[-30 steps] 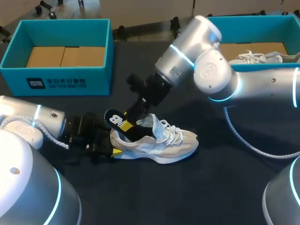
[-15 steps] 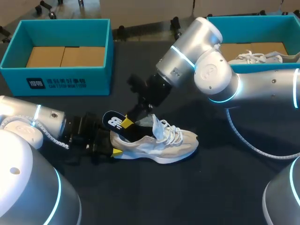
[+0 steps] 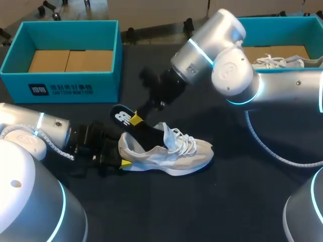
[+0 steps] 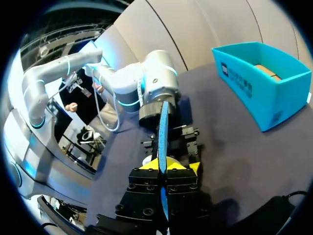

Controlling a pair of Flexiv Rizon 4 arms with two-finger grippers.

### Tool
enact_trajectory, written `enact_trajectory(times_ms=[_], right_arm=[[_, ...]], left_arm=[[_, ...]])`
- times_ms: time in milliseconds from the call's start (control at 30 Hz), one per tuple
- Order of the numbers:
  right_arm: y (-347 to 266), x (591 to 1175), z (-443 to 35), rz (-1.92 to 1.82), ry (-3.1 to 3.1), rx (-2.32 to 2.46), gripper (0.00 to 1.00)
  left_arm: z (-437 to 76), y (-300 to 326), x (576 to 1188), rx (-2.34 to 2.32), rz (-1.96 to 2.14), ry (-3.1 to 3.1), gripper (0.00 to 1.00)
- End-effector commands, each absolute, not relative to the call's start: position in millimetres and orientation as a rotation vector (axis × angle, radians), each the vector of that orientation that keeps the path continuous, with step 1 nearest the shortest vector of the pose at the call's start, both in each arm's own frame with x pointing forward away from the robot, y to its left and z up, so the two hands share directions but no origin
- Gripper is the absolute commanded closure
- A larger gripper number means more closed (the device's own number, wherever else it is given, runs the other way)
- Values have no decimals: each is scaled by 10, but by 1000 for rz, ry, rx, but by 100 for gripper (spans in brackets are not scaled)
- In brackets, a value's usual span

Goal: Take the shoe out of the shoebox, open the shoe tongue, remove and reinsert the insole, then place the shoe into the shoebox

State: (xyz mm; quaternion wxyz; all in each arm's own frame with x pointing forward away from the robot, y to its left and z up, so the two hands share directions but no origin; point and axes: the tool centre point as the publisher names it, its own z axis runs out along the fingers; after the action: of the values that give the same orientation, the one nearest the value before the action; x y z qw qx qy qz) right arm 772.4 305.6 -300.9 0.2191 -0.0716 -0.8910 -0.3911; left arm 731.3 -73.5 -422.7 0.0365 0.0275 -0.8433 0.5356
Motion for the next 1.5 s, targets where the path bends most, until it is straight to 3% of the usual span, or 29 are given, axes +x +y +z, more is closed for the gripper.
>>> enact_trajectory(times_ms=[33,1133,1500], right_arm=[[3008,7760,-2853,-1099,-2510,-225,100],[3027,7982,-2679,-1262,-2669,-246,100],[3172,8317,-2513,-1672,-2649,-400,100]], left_arm=[[-4242,-730,7329,85,1640,-2590,100],[-4242,-730,7329,85,1640,-2590,100],[-4242,-730,7329,85,1640,-2590,100]])
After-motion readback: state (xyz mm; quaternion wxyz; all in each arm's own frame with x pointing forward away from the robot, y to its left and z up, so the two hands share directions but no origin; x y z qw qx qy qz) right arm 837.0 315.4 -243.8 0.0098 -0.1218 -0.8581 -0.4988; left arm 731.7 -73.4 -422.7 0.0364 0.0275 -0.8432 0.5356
